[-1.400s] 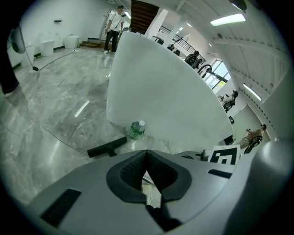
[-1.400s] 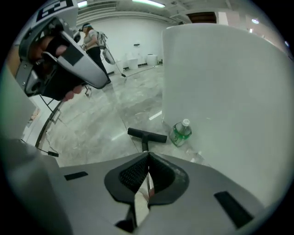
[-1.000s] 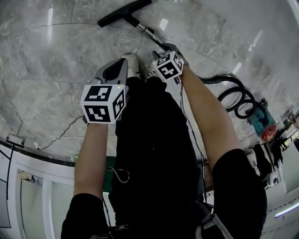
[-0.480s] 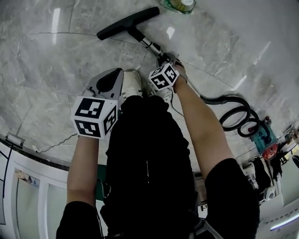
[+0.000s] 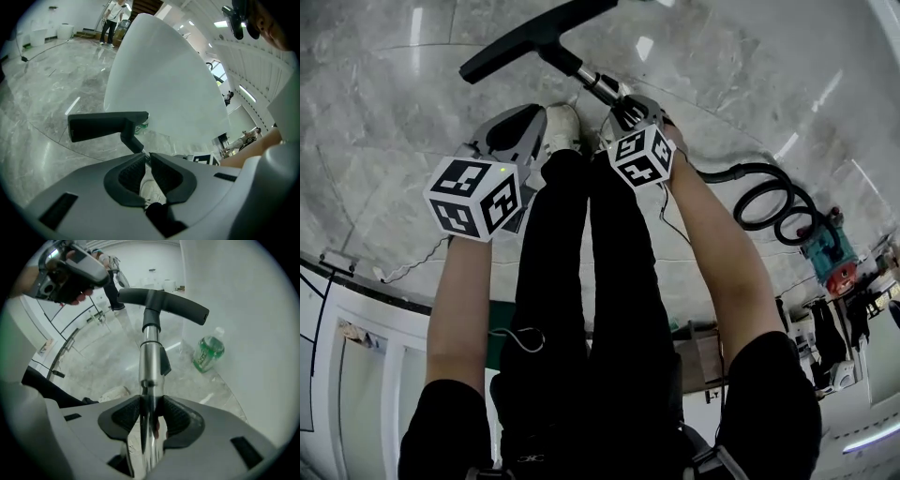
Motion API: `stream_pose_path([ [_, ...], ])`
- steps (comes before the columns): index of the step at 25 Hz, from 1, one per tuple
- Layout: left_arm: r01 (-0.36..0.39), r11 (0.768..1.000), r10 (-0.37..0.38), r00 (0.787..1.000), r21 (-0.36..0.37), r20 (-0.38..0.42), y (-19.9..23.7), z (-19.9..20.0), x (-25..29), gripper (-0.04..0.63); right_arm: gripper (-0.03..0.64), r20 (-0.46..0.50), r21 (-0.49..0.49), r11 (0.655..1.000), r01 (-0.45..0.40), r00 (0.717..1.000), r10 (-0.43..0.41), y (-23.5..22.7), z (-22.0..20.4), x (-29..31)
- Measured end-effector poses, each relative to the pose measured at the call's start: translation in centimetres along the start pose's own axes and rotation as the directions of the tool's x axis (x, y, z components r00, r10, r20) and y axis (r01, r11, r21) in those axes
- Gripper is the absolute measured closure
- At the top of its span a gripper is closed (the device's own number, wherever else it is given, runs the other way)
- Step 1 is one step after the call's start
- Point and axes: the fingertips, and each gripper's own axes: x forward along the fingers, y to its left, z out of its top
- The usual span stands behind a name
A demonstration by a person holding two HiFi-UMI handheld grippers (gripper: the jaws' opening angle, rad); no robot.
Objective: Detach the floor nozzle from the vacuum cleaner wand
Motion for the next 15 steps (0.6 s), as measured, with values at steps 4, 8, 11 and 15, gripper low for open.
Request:
stream_pose_path([
  [4, 0.061, 0.998, -0.061, 0.998, -0.03, -0.016, -1.8, 0.8, -1.0, 0.354, 0.448, 0.09, 0.023, 1.0, -0.007, 0.996, 0.005, 1.4, 3.0, -5.5],
  [8, 0.111, 0.985, -0.105, 0.993, -0.131, 0.054, -3.2, 3.5, -1.8, 0.287, 0.448, 0.17, 0.033, 0.999, -0.036, 0.985, 0.03, 2.3, 5.3, -10.2],
  [11, 0.146, 0.978, -0.124, 0.981, -0.15, 0.151, -4.2, 6.3, -2.6, 0.285, 0.448, 0.205, 0.011, 0.997, -0.081, 0.976, 0.077, 3.7, 6.1, -13.2],
  [15, 0.185, 0.971, -0.134, 0.945, -0.15, 0.297, -5.6, 8.9, -3.7, 0.287, 0.449, 0.216, -0.035, 0.985, -0.168, 0.961, 0.172, 6.9, 6.0, -16.3],
])
